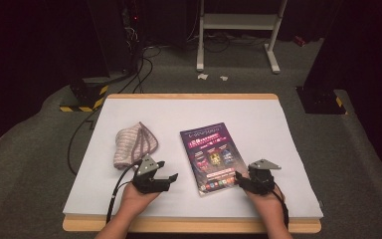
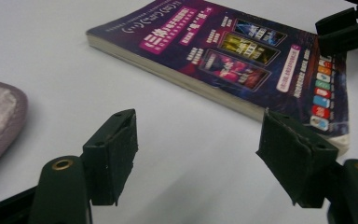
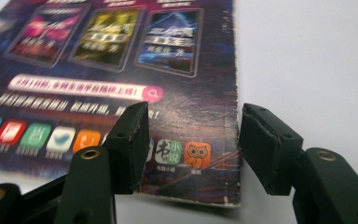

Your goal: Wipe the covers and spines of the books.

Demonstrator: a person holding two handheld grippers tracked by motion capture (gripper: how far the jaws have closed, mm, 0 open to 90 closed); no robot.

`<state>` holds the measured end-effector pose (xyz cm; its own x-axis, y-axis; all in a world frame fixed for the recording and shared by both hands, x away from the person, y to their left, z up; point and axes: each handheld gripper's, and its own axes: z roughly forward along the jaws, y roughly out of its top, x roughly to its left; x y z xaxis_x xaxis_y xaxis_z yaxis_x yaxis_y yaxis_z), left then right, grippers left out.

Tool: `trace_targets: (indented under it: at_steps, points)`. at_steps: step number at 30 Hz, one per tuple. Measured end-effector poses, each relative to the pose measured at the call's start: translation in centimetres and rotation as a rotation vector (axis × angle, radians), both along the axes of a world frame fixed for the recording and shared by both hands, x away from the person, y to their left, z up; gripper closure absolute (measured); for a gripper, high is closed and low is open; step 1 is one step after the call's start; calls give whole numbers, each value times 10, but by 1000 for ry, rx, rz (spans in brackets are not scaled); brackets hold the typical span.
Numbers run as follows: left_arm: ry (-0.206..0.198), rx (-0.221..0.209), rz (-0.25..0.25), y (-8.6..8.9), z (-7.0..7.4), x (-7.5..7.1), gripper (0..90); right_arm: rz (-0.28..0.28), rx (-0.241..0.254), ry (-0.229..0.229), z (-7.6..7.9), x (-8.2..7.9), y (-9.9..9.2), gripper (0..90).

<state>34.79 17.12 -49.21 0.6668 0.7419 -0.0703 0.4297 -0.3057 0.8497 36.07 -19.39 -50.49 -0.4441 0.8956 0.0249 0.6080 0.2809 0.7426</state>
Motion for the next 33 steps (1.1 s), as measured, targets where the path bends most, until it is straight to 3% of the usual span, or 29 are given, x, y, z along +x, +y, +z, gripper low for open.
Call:
trace_targets:
  at_steps: [5, 9, 13, 18, 24, 33]
  points:
    - [24, 10, -7, -14, -4, 2, 299, 56, 0, -4, -1, -15, 18, 436]
    - [60, 41, -26, -27, -7, 6, 306, 92, -6, -8, -1, -20, 26, 439]
    - [89, 75, -36, -37, -11, 10, 314, 85, 11, 7, -1, -10, 26, 415]
    - [137, 84, -36, -45, -16, 17, 313, 62, 47, 35, -2, 8, 25, 386]
    - [158, 68, -39, -43, -17, 20, 312, 66, 46, 48, -1, 11, 31, 419]
    - [161, 80, -4, -23, -15, 14, 330, 130, 6, 29, 1, 1, 56, 428]
